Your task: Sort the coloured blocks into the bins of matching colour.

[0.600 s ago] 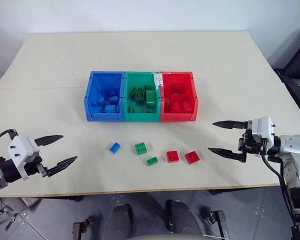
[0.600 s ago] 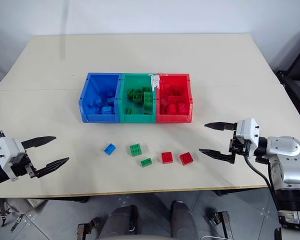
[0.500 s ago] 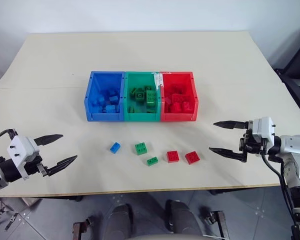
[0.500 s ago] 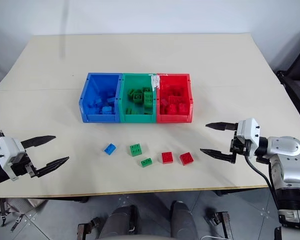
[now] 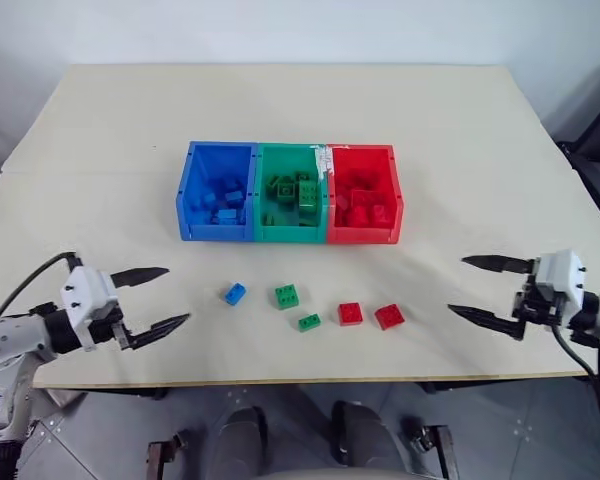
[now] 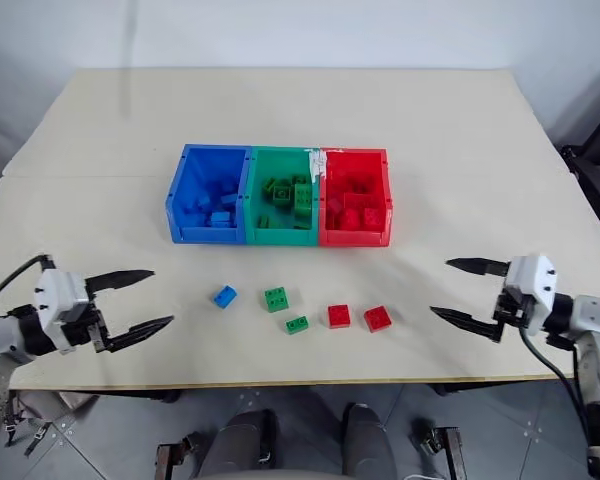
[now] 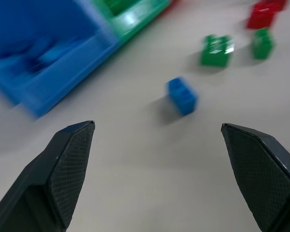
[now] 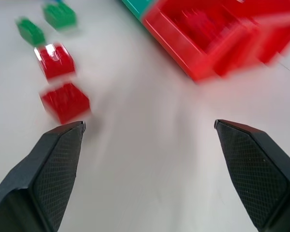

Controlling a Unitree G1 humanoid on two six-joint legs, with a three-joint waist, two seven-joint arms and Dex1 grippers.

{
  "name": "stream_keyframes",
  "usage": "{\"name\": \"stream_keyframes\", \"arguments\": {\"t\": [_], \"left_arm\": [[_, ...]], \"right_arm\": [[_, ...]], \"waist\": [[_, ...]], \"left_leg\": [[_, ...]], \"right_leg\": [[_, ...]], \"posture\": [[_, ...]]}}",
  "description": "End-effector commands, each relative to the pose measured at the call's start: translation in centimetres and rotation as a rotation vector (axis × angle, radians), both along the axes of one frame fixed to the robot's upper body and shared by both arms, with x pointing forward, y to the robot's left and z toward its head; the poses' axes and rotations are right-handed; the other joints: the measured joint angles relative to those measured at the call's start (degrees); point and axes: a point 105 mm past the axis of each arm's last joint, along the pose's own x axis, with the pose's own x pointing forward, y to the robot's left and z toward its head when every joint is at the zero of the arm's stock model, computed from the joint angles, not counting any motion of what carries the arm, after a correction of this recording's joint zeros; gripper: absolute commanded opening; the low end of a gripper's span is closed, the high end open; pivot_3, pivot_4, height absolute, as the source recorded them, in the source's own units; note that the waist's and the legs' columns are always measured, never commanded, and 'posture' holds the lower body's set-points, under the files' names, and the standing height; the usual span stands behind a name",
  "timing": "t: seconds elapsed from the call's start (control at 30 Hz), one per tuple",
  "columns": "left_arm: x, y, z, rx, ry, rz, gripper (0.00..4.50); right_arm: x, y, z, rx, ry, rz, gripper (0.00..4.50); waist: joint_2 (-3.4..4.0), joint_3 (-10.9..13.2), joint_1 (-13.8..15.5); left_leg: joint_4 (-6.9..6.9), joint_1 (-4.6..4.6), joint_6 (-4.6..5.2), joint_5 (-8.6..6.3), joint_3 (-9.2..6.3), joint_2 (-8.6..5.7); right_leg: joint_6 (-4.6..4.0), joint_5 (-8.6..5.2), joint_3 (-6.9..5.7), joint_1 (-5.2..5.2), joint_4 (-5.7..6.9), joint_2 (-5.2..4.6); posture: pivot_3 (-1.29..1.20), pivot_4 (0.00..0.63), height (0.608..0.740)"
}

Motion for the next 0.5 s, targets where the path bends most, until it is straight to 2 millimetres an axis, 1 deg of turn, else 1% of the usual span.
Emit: {"name": "stream_keyframes", "arguments": {"t": [0.03, 0.1, 0.13, 0.23, 0.33, 0.4, 0.5], "left_arm": [[-0.8, -3.2, 0.7, -0.010, -0.032, -0.135, 4.45], [-1.1, -3.8, 0.5, -0.004, -0.028, -0.162, 4.45], [-1.1, -3.9, 0.4, -0.017, -0.022, -0.160, 4.45], [-1.1, -4.0, 0.0, -0.030, -0.013, -0.151, 4.45], [-1.7, -4.0, -0.8, -0.048, 0.030, -0.156, 4.45], [-2.1, -3.9, -1.2, -0.046, 0.036, -0.156, 4.45], [-2.1, -3.1, -1.5, -0.043, 0.020, -0.114, 4.45]], "right_arm": [[-1.0, -2.2, 0.1, -0.051, -0.032, -0.058, 4.50], [-1.5, -2.8, -0.4, -0.075, -0.015, -0.068, 4.50], [-1.5, -2.8, -0.6, -0.082, -0.004, -0.060, 4.50], [-1.1, -1.8, -0.9, -0.099, 0.023, 0.002, 4.50], [0.1, 1.5, -1.0, -0.098, 0.059, 0.143, 4.50], [0.5, 3.0, -1.1, -0.117, 0.094, 0.220, 4.50], [1.3, 5.1, -1.5, -0.156, 0.141, 0.326, 4.50]], "waist": [[0.00, 0.00, 0.05], [0.00, 0.00, -0.20], [0.00, 0.00, -0.40], [0.02, -0.01, -1.03], [0.02, -0.01, -1.54], [0.02, -0.01, -1.62], [0.02, -0.01, -1.07]], "left_leg": [[0.00, 0.01, 0.00, 0.00, 0.00, 0.00], [0.00, 0.05, -0.01, 0.01, 0.04, 0.01], [-0.01, 0.07, -0.02, 0.01, 0.05, 0.02], [0.02, 0.16, -0.03, 0.02, 0.19, 0.04], [0.17, 0.23, -0.04, 0.02, 0.30, 0.14], [0.20, 0.26, -0.05, 0.03, 0.33, 0.15], [0.23, 0.24, -0.05, 0.03, 0.31, 0.16]], "right_leg": [[0.00, 0.00, 0.00, 0.01, 0.00, 0.00], [0.00, 0.00, 0.03, 0.01, 0.01, 0.02], [0.00, 0.00, 0.03, 0.01, 0.01, 0.03], [0.01, 0.00, 0.04, 0.02, 0.06, 0.01], [0.01, 0.00, 0.05, 0.02, 0.20, 0.04], [0.00, 0.01, 0.07, 0.01, 0.28, 0.04], [-0.01, 0.00, 0.07, -0.02, 0.33, 0.03]], "posture": [[0.00, 0.150, 0.740], [0.00, 0.150, 0.740], [0.00, 0.150, 0.740], [0.00, 0.150, 0.740], [0.00, 0.150, 0.740], [0.00, 0.150, 0.740], [0.00, 0.150, 0.740]]}}
